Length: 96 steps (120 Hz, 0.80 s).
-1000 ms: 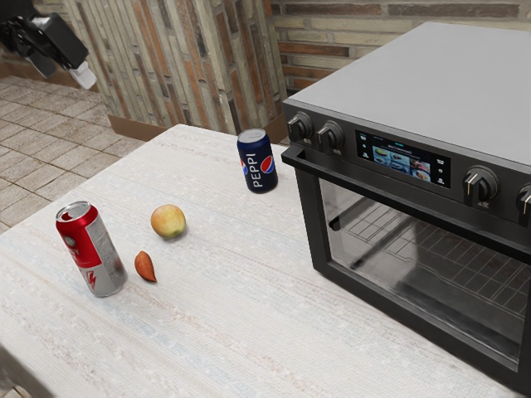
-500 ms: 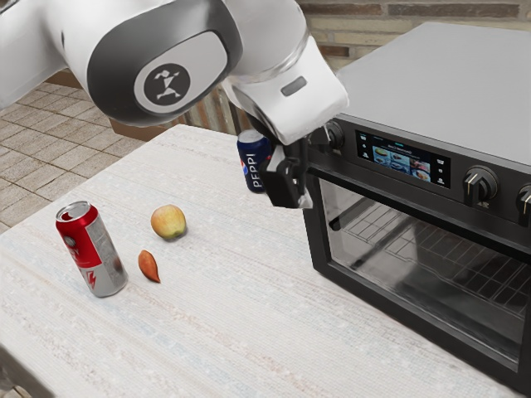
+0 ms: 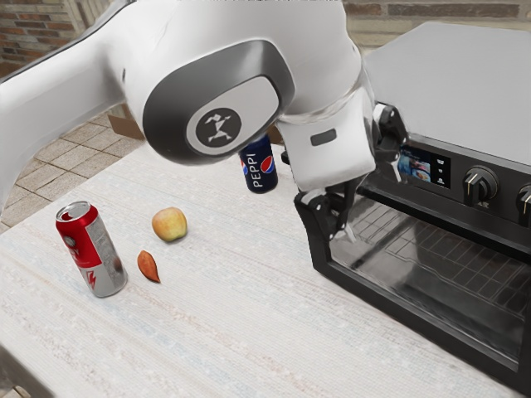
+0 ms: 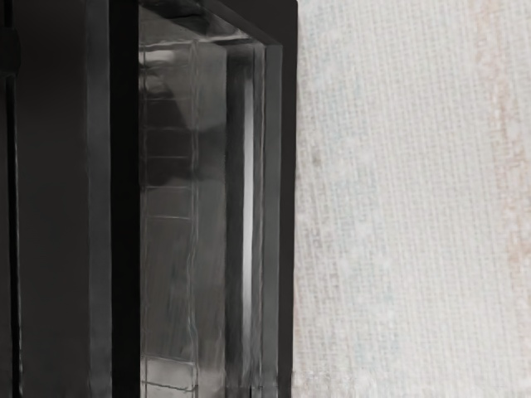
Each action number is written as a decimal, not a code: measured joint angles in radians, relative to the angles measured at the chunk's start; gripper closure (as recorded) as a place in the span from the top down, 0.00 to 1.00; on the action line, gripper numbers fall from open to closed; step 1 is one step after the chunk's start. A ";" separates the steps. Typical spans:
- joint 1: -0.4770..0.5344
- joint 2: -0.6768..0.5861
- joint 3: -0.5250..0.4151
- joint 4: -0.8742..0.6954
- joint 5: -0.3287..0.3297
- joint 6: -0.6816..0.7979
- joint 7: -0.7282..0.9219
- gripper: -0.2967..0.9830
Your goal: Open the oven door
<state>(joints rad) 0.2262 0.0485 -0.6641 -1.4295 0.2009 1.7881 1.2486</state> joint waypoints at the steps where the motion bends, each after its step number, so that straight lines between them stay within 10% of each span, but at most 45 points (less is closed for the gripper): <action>1: 0.008 0.001 0.003 -0.001 -0.001 0.001 0.004 0.75; 96: 0.072 0.066 0.022 -0.016 -0.030 0.085 0.205 0.75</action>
<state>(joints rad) 0.2981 0.1147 -0.6426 -1.4451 0.1710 1.8731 1.4537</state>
